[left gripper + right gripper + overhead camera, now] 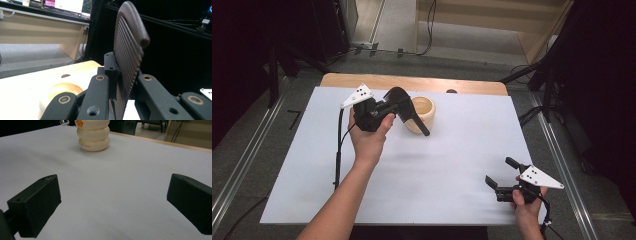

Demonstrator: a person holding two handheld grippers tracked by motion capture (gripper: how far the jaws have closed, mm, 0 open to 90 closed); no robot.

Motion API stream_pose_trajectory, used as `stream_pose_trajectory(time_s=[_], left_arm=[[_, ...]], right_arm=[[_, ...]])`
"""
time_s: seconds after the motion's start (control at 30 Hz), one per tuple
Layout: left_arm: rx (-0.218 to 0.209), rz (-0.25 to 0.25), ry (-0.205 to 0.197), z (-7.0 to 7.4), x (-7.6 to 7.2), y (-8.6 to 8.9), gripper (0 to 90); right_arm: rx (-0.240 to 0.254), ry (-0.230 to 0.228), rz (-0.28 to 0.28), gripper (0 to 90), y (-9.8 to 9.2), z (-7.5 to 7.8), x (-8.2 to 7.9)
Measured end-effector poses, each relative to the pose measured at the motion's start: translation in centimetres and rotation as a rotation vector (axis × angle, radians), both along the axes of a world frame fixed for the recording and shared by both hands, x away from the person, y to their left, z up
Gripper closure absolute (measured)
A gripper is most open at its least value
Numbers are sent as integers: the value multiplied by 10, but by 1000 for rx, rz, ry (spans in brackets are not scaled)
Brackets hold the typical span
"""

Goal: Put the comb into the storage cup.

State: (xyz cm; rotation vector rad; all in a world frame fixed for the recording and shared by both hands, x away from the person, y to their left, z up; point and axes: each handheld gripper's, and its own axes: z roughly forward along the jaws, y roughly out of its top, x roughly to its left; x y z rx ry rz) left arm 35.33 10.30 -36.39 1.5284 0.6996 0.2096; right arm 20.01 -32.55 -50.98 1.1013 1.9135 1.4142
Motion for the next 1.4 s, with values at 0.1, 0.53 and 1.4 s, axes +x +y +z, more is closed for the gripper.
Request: stream_pose_trajectory(time_s=[0.1, 0.53, 1.4], left_arm=[[-1, 6, -2, 2, 3, 1, 845], [-11, 26, 2, 5, 15, 2, 845], [0, 85, -1, 8, 44, -3, 844]], right_arm=[[-3, 0, 1, 0, 0, 0, 0], [3, 1, 0, 0, 0, -2, 0], [3, -6, 2, 0, 0, -3, 0]])
